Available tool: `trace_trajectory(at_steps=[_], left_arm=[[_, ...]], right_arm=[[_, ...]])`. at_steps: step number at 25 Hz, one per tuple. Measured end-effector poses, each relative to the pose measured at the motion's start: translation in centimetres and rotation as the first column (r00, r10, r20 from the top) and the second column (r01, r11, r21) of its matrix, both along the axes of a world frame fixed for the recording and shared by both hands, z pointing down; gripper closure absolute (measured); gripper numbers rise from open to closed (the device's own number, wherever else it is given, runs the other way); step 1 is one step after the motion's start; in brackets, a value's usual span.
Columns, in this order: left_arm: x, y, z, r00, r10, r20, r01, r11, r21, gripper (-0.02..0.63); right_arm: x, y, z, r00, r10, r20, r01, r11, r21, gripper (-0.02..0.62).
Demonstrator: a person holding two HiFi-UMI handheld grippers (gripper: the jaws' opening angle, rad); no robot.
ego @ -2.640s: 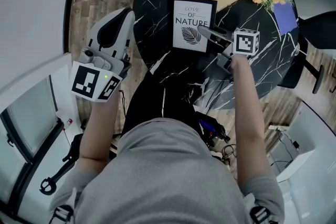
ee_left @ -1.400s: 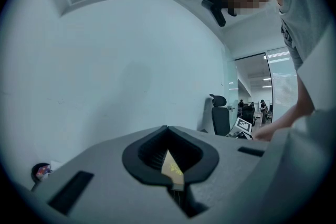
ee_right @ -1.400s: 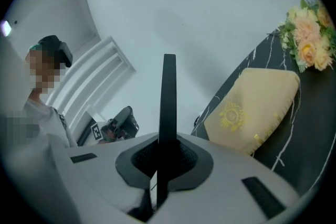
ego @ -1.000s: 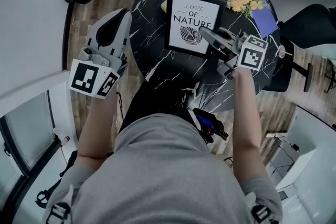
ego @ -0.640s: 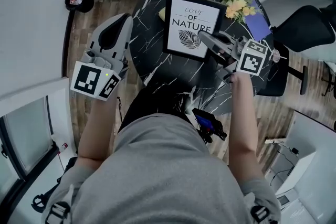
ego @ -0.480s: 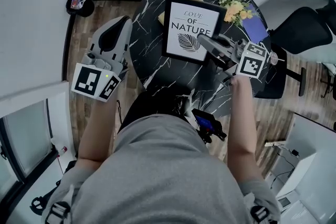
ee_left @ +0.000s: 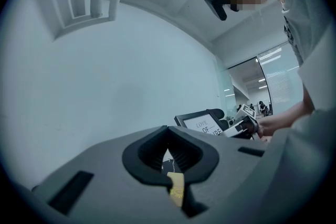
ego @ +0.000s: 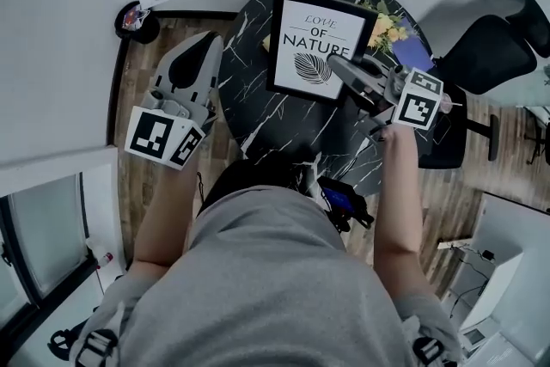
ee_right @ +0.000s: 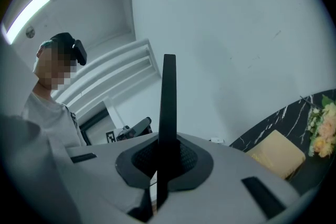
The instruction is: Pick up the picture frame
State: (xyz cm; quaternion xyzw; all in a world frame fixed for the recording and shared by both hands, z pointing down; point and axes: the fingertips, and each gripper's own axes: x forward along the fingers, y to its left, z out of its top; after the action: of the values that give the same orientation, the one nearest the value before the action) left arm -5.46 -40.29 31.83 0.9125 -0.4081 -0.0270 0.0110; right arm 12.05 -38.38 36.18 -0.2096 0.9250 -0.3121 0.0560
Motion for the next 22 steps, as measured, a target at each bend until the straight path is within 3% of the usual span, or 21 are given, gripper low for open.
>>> trace_trajectory(at_steps=[22], left_arm=[[-1.2, 2.0, -2.6, 0.999, 0.013, -0.034, -0.011, 0.998, 0.06, 0.6]], right_arm=[[-1.2, 2.4, -7.7, 1.0, 0.012, -0.026, -0.007, 0.981, 0.192, 0.565]])
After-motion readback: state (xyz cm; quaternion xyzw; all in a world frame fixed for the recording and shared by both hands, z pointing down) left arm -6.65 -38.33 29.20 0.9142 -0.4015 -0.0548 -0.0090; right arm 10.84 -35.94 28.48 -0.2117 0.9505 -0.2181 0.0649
